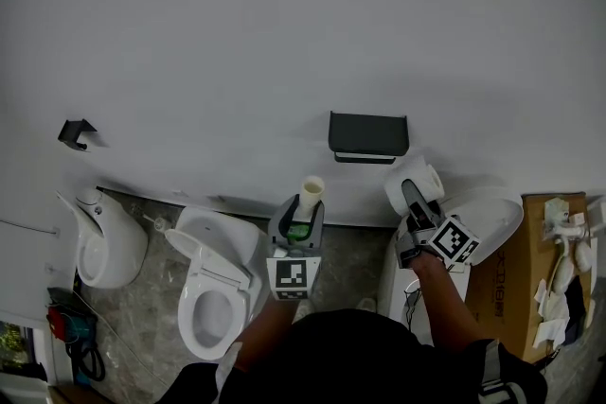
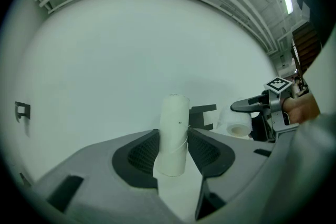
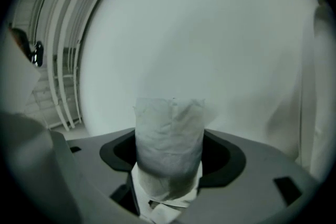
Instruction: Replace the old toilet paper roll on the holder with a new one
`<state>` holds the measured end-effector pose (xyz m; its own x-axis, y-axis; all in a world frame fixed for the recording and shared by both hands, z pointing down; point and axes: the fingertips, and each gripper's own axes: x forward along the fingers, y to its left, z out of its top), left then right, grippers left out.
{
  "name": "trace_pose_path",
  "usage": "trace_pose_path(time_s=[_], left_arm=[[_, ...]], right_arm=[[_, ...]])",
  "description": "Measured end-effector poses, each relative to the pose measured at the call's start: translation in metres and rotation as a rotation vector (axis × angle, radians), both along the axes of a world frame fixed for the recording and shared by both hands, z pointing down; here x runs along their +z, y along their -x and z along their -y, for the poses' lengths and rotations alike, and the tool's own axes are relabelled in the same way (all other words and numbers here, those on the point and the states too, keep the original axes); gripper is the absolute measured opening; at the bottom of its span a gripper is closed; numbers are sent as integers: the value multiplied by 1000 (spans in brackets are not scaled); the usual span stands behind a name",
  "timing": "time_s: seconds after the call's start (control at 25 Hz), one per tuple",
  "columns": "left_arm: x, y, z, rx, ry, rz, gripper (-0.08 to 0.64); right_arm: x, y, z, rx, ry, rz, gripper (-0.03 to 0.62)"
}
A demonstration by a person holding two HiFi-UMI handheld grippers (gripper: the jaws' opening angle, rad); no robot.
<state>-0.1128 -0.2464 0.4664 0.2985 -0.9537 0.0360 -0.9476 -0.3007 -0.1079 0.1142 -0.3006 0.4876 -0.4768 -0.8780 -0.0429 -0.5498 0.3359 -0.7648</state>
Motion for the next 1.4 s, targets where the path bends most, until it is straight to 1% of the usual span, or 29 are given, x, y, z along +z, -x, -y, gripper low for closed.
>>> trace_pose_path(time_s=[0.16,0.24,0.32,0.44,0.56,0.76,1.16,1.4], left_arm=[[3,2,0,-2,10,5,169],[4,3,-1,-2,14,6,169],[5,5,-1,-1,16,8,169],[6,5,-2,-3,20,8,169],[7,6,-2,-4,24,9,169],[8,8,-2,-2,27,12,169],[10,11,-2,-9,37,13,169],[12,16,1,-15,44,11,169]], right_arm=[[8,-8,12,31,94,275,310],[14,-14,17,70,130,383,310],[23,-21,21,122,166,459,310],[36,-33,27,200,221,540,310],[46,-38,34,239,257,606,310],[57,-42,47,273,283,671,310],[60,-44,71,313,278,671,310],[60,-34,79,316,276,671,310]])
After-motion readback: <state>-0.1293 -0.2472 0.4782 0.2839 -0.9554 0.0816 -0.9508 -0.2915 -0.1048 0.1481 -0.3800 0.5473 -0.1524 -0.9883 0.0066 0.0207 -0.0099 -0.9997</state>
